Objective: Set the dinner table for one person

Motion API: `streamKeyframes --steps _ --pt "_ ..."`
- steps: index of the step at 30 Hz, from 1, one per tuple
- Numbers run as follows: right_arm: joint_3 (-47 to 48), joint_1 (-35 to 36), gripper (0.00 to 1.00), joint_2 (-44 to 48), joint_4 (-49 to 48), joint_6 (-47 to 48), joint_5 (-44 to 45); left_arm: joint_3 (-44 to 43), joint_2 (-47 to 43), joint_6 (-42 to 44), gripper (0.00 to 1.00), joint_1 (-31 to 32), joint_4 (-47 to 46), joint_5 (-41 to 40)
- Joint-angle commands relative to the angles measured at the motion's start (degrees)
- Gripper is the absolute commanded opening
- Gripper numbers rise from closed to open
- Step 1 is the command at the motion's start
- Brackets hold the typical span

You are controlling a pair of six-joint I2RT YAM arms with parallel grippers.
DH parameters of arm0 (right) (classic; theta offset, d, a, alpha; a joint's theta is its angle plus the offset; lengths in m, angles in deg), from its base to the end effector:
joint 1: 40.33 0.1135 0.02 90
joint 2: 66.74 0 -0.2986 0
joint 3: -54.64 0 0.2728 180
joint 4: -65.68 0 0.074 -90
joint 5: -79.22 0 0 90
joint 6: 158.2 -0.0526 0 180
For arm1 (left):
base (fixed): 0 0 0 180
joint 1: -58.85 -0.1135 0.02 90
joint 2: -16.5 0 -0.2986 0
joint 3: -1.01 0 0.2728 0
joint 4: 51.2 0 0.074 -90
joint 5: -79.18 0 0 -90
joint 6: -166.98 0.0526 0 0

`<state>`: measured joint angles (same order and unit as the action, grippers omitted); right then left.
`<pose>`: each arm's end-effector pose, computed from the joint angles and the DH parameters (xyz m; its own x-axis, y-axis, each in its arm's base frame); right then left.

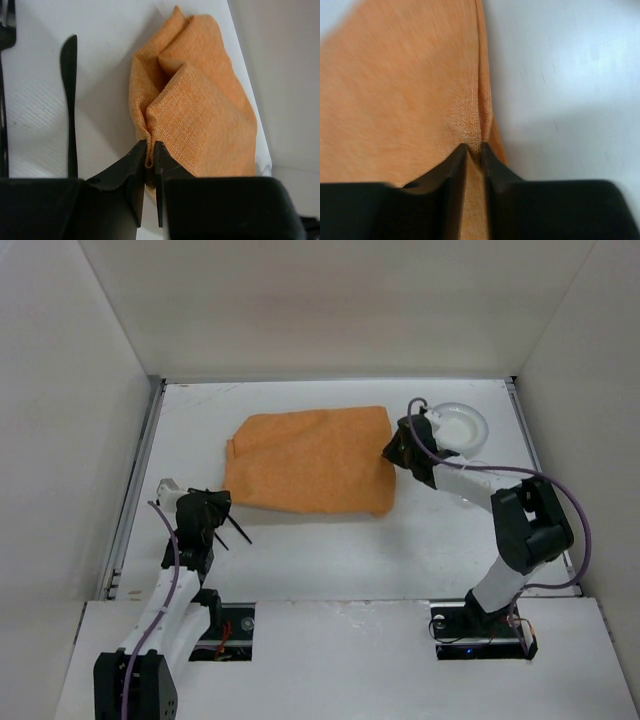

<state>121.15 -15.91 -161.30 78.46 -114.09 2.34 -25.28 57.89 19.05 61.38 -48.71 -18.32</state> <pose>0.3503 0.1459 0.2010 -0.5912 0.4995 -0.6332 0.2561 0.8607 0.4400 0.1797 -0.0011 0.2017 -0.0921 -0.8369 -0.5396 -0.2986 0.5401 -0.7868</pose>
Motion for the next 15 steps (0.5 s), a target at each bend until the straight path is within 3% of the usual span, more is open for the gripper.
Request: streamKeyframes --steps 1,3,4,8,15 --pt "10.1 -0.7 0.40 -1.5 -0.3 9.3 7.1 0.2 0.4 -1.2 0.08 1.7 -4.6 0.4" --pt "9.0 -0.7 0.61 0.9 -0.6 11.3 10.4 0.3 0.7 -1.7 0.08 3.0 -4.6 0.2" --pt "7.5 -0.4 0.64 3.1 -0.4 11.7 11.2 0.2 0.5 -1.8 0.07 3.8 -4.2 0.2" --pt "-2.7 3.9 0.64 14.4 -0.3 7.4 8.8 -0.1 -2.7 -2.4 0.07 5.4 -1.8 -0.3" --pt "-17.3 17.1 0.65 24.6 -4.5 -20.2 4.4 -2.1 -7.3 -2.2 0.06 5.5 2.0 -0.8"
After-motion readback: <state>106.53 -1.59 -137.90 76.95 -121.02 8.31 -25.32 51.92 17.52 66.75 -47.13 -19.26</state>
